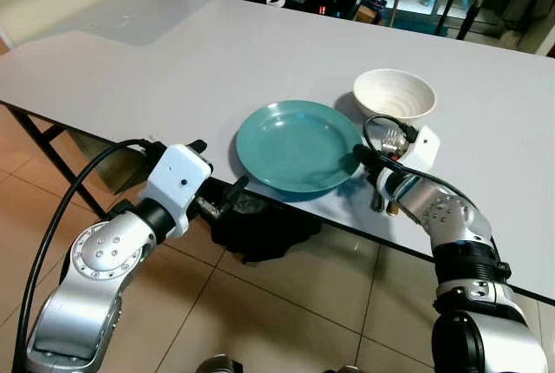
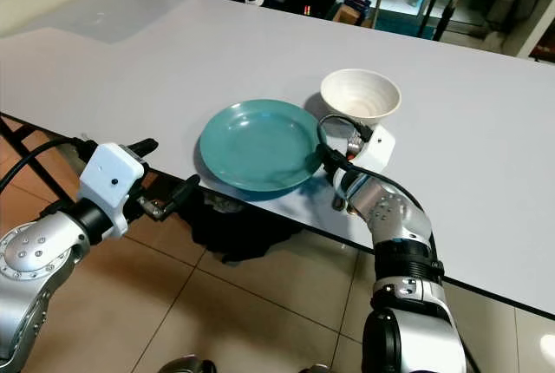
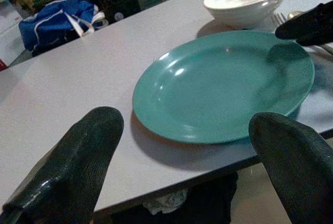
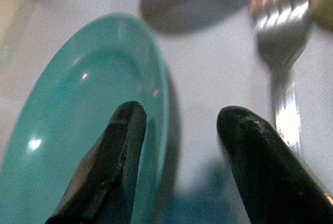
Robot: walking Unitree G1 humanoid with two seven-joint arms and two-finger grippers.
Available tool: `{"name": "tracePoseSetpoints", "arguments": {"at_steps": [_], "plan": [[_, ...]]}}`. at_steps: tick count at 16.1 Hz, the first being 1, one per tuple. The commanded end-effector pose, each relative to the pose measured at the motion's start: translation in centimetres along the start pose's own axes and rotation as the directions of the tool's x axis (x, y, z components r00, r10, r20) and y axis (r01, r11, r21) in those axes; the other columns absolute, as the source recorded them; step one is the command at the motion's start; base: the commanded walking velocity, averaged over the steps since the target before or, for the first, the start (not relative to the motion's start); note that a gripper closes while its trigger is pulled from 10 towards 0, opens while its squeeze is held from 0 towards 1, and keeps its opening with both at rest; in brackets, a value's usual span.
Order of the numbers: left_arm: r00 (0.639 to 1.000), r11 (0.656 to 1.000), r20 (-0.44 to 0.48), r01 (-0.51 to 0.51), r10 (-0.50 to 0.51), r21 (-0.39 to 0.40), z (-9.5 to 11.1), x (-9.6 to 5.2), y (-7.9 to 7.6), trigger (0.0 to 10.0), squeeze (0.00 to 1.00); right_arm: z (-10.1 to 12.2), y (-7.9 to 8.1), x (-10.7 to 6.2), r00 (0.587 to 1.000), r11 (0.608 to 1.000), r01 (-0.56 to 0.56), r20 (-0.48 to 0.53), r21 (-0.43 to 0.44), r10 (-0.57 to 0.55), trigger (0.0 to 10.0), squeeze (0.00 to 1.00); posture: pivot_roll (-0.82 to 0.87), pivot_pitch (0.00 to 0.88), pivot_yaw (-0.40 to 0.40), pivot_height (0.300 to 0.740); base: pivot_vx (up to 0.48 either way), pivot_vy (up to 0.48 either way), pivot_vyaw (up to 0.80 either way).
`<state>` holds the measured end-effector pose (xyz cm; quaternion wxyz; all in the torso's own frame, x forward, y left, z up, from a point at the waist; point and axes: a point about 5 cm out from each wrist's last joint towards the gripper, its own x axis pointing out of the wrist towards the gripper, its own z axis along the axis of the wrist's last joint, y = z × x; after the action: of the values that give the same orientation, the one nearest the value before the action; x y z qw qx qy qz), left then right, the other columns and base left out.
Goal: Setting the table
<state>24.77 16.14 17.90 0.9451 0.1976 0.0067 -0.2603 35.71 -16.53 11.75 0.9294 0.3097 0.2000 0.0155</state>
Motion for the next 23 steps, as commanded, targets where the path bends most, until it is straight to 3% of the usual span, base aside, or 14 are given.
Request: {"name": "tracePoseSetpoints", "arguments": {"at_steps": [1,2,4,6,7,12,17,18,19,20,21,23], "plan": [[1.0,1.0,0.004,0.005,-0.005,0.011,0.2,0.1,0.0,10.0,0.0,2.1,0.9,-0.4,0.989,0.998,-0.037,0.145,-0.048,0.044,10.0,0.0,0.08,0.054,0.025,0.74,0.0,0.0,0.0],[0.999,0.999,0.023,-0.033,0.033,0.021,0.5,0.3,0.3,10.0,0.0,3.6,2.2,-1.4,0.954,0.989,-0.145,0.258,-0.035,0.149,10.0,0.0,0.08,0.053,0.024,0.74,0.0,0.0,0.0],[0.991,0.992,0.042,-0.125,0.124,0.022,0.9,0.8,1.2,10.0,0.0,3.7,3.0,-2.1,0.936,0.973,-0.213,0.265,-0.093,0.23,10.0,0.0,0.08,0.051,0.026,0.74,0.0,0.0,0.0],[0.98,0.982,0.065,-0.189,0.189,-0.008,1.4,1.5,1.8,10.0,0.0,3.1,4.1,-3.1,0.902,0.927,-0.29,0.257,-0.238,0.348,10.0,0.0,0.07,0.047,0.033,0.74,0.0,0.0,0.0],[0.983,0.985,0.067,-0.172,0.171,0.0,1.5,1.7,1.6,10.0,0.0,2.9,4.2,-3.3,0.9,0.917,-0.284,0.251,-0.281,0.355,10.0,0.0,0.07,0.047,0.035,0.74,0.334,0.0,0.0],[0.982,0.985,0.069,-0.174,0.174,0.001,1.4,1.8,1.6,10.0,0.0,2.9,4.3,-3.4,0.897,0.911,-0.28,0.254,-0.303,0.361,10.0,0.0,0.07,0.043,0.035,0.74,0.337,0.0,-0.71],[0.982,0.984,0.065,-0.181,0.18,0.007,1.3,1.5,1.8,10.0,0.0,3.0,4.2,-3.3,0.899,0.893,-0.236,0.263,-0.382,0.35,10.0,0.0,0.07,0.043,0.033,0.74,0.333,0.0,0.0],[0.981,0.983,0.066,-0.183,0.182,0.009,1.3,1.5,1.8,10.0,0.0,3.2,4.1,-3.2,0.902,0.888,-0.221,0.262,-0.403,0.343,10.0,0.08,0.07,0.044,0.032,0.74,0.307,0.0,0.8],[0.981,0.983,0.068,-0.184,0.183,0.011,1.3,1.5,1.9,10.0,0.0,3.3,3.9,-3.1,0.904,0.887,-0.212,0.262,-0.409,0.337,10.0,0.36,0.08,0.043,0.028,0.74,0.304,0.0,0.8],[0.981,0.983,0.071,-0.183,0.182,0.012,1.4,1.4,1.8,10.0,0.0,3.3,3.9,-3.1,0.903,0.886,-0.22,0.258,-0.409,0.344,10.0,0.27,0.08,0.043,0.028,0.74,0.0,0.0,0.8],[0.983,0.986,0.078,-0.169,0.168,0.006,1.5,1.3,1.6,10.0,0.0,3.3,4.0,-3.0,0.898,0.879,-0.254,0.239,-0.403,0.369,10.0,0.0,0.08,0.043,0.028,0.74,0.0,0.0,0.0],[0.985,0.987,0.077,-0.16,0.158,0.021,1.4,1.1,1.5,10.0,0.0,2.9,4.4,-3.0,0.894,0.836,-0.307,0.164,-0.455,0.417,10.0,0.0,0.08,0.043,0.028,0.74,0.0,0.0,0.0]]}}
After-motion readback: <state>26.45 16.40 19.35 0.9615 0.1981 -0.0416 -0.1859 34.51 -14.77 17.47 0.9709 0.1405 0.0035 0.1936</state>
